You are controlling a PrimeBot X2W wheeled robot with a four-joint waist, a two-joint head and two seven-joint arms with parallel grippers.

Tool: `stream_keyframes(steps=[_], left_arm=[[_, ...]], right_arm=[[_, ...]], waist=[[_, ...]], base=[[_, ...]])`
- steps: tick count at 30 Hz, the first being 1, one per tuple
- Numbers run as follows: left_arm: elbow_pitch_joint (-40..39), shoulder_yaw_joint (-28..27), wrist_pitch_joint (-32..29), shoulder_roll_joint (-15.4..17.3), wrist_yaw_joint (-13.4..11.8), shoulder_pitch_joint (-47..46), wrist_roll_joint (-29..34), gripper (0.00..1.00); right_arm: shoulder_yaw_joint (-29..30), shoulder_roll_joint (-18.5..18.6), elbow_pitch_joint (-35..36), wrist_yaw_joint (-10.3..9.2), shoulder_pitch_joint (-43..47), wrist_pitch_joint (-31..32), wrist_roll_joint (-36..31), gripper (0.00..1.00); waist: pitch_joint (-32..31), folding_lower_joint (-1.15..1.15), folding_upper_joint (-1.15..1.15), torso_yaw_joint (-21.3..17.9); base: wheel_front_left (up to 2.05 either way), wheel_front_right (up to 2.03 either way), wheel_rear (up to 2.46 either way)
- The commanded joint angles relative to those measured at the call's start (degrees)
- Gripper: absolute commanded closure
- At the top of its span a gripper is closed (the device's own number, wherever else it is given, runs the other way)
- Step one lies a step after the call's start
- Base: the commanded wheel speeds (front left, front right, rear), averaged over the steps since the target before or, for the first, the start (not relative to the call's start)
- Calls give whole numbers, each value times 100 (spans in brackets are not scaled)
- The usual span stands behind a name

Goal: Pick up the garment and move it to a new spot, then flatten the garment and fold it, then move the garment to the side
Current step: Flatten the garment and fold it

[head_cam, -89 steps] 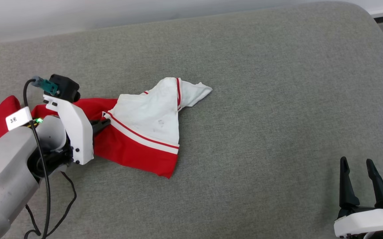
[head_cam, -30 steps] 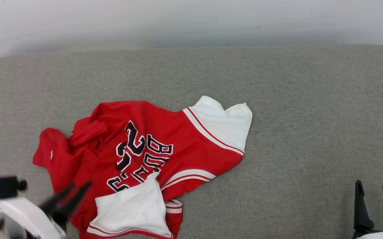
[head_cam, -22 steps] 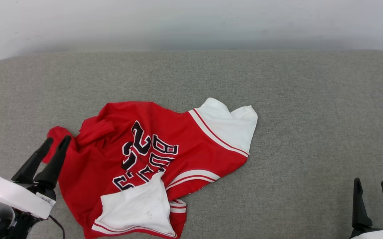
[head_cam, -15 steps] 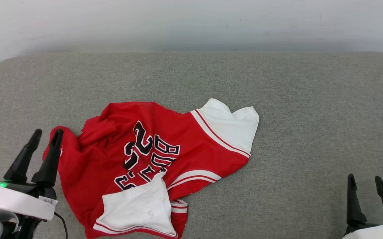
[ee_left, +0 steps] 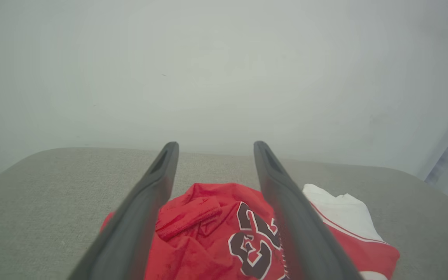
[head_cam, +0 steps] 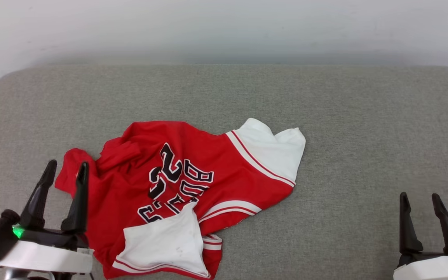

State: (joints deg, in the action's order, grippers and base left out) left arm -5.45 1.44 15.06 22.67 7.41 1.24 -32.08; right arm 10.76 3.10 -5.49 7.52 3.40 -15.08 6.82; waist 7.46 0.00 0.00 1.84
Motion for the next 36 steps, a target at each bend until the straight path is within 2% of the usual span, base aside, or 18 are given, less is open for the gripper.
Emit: stream_keyframes(steps=[1, 9, 15, 23, 27, 30, 32, 36], left_arm=[[-43, -35, 11, -85, 13, 79, 16, 0], [-63, -42, 11, -412, 14, 196, 360, 0], [116, 65, 12, -345, 13, 268, 340, 0], [275, 159, 12, -348, 13, 194, 305, 0], [360, 283, 13, -393, 13, 174, 275, 0], [450, 407, 12, -423, 13, 138, 234, 0], [478, 470, 12, -412, 13, 123, 218, 0], [587, 627, 12, -461, 14, 24, 159, 0]], right_arm=[[-17, -1, 48, -6, 12, -13, -12, 0], [-68, -15, 72, -6, 253, -14, -37, 0], [-143, 21, -47, -6, 178, -14, -55, 0], [-767, 359, -621, -5, -413, -14, 193, 0], [-1397, 624, -1464, -7, -1054, -13, 456, 0], [-1960, 791, -2181, -5, -1737, 383, 831, 0], [-2164, 850, -2350, -6, -1990, 561, 931, 0], [-2832, 953, -3018, -7, -2886, 1539, 1395, 0]], waist=[[1, 0, 0, 32], [-79, 0, 0, 245], [-161, 0, 0, 363], [-233, 0, 0, 629], [-255, 0, 0, 757], [-277, 0, 0, 845], [-277, 0, 0, 879], [-270, 0, 0, 1044]], base=[[0, 0, 0], [0, 0, 0], [0, 0, 0], [0, 0, 0], [0, 0, 0], [0, 0, 0], [0, 0, 0], [0, 0, 0]])
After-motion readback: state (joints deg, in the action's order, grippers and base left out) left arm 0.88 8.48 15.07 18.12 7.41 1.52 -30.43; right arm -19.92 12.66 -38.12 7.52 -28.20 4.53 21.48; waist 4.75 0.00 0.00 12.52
